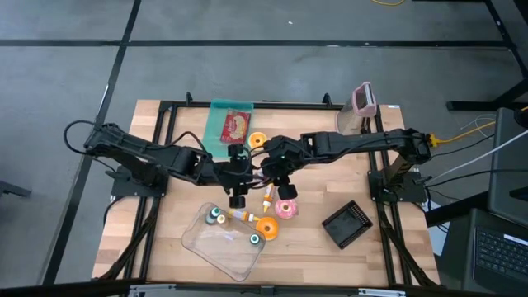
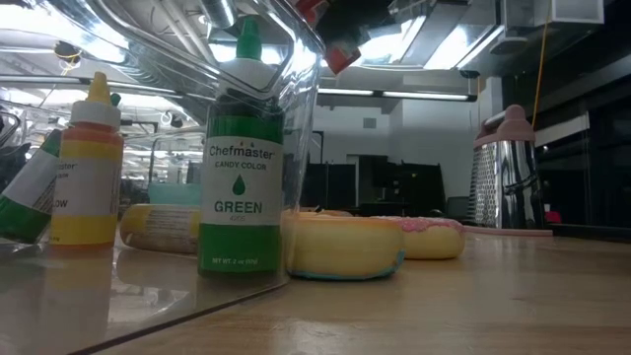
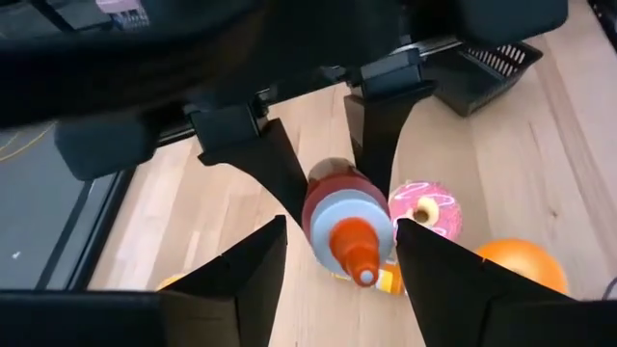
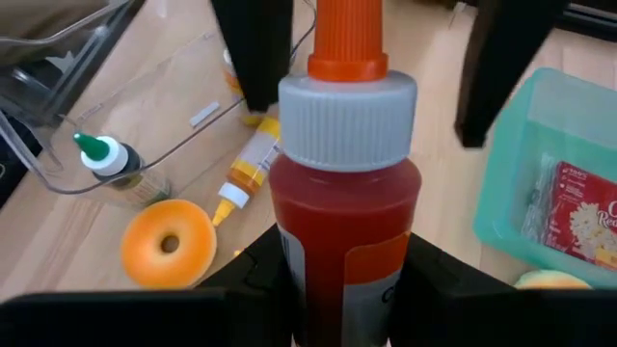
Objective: Pick & Place Food Item
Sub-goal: Put the orange food coloring bottle into the transparent bin
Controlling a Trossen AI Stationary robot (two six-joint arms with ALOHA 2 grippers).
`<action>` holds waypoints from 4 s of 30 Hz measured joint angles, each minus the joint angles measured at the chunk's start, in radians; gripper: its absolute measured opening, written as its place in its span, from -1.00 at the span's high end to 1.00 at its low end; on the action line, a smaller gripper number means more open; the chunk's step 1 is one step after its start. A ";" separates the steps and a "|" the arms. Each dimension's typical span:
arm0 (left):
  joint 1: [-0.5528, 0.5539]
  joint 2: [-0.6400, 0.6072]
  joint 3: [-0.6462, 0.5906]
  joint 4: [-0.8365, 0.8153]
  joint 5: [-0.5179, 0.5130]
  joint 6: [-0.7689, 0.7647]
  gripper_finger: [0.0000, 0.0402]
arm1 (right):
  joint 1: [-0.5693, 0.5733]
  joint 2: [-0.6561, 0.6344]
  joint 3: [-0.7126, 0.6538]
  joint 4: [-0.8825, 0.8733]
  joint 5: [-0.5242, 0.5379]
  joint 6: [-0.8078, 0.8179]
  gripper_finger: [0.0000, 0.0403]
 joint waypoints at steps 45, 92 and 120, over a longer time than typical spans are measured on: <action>-0.007 -0.023 0.002 -0.024 -0.018 0.023 0.44 | 0.001 -0.002 0.011 0.005 -0.013 -0.008 -0.02; -0.532 -0.116 0.002 -0.362 -0.036 -0.826 0.44 | 0.043 -0.063 0.107 0.022 -0.021 -0.029 -0.22; -0.546 0.232 0.001 -0.408 0.274 -0.974 0.44 | 0.053 -0.063 0.107 0.024 -0.021 -0.031 -0.22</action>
